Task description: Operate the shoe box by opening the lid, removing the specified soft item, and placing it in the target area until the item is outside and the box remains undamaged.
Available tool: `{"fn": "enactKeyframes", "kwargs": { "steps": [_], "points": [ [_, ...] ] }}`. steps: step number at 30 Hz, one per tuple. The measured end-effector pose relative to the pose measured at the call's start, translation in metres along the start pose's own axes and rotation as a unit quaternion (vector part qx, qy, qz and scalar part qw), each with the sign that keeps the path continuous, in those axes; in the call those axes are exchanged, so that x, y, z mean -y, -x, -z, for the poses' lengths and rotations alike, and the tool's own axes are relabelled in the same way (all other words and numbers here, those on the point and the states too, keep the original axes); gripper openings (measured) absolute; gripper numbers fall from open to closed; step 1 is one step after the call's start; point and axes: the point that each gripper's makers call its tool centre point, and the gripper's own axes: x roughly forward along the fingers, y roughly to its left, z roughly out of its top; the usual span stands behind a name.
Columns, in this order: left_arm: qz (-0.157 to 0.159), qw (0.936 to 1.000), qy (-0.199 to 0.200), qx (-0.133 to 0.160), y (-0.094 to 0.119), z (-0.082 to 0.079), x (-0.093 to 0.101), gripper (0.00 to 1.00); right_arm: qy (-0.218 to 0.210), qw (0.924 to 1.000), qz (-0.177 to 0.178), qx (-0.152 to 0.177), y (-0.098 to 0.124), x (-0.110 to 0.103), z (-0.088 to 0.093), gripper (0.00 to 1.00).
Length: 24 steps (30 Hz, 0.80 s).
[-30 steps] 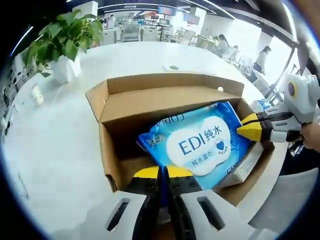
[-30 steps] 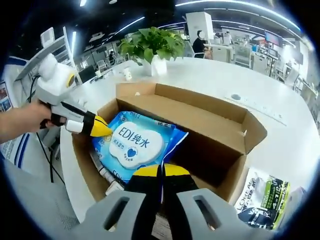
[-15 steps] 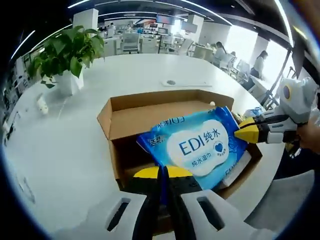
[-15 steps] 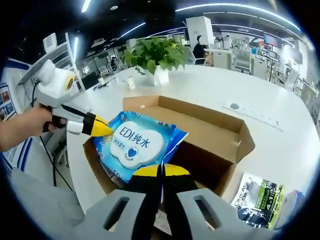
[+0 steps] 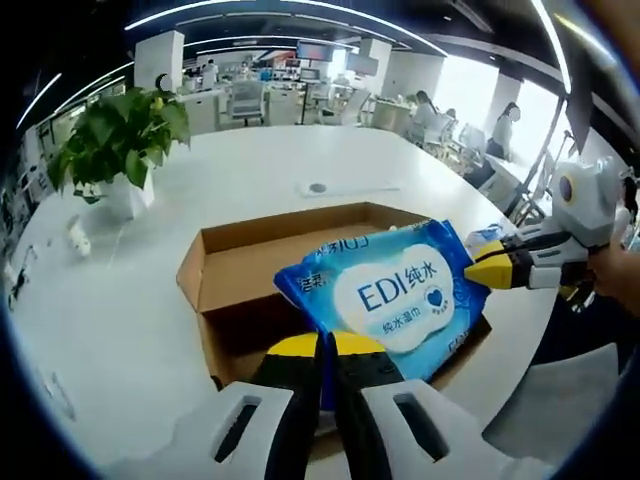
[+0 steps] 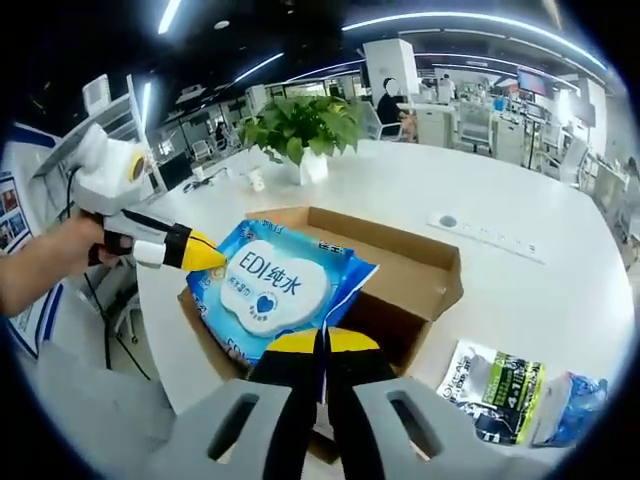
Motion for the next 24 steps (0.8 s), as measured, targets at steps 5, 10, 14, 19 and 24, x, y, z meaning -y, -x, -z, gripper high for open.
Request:
{"fn": "enactKeyframes", "kwargs": {
  "steps": [5, 10, 14, 19, 24],
  "points": [
    [0.009, 0.9999, -0.007, 0.003, 0.000, -0.010, 0.019, 0.00, -0.008, 0.9999, 0.009, 0.005, 0.015, 0.009, -0.001, 0.00],
    [0.021, 0.9996, -0.018, 0.003, -0.002, -0.018, 0.037, 0.00, -0.017, 0.9996, 0.020, 0.010, 0.034, 0.020, 0.000, 0.00],
    [0.027, 0.9993, -0.026, 0.002, -0.005, -0.022, 0.050, 0.00, -0.024, 0.9993, 0.026, 0.013, 0.046, 0.028, 0.002, 0.00],
    [0.035, 0.9990, -0.029, 0.003, -0.009, -0.026, 0.065, 0.00, -0.034, 0.9988, 0.034, 0.015, 0.058, 0.038, 0.006, 0.00],
    [0.041, 0.9987, -0.032, 0.001, -0.012, -0.028, 0.078, 0.00, -0.042, 0.9982, 0.040, 0.015, 0.068, 0.047, 0.012, 0.00]
  ]
}}
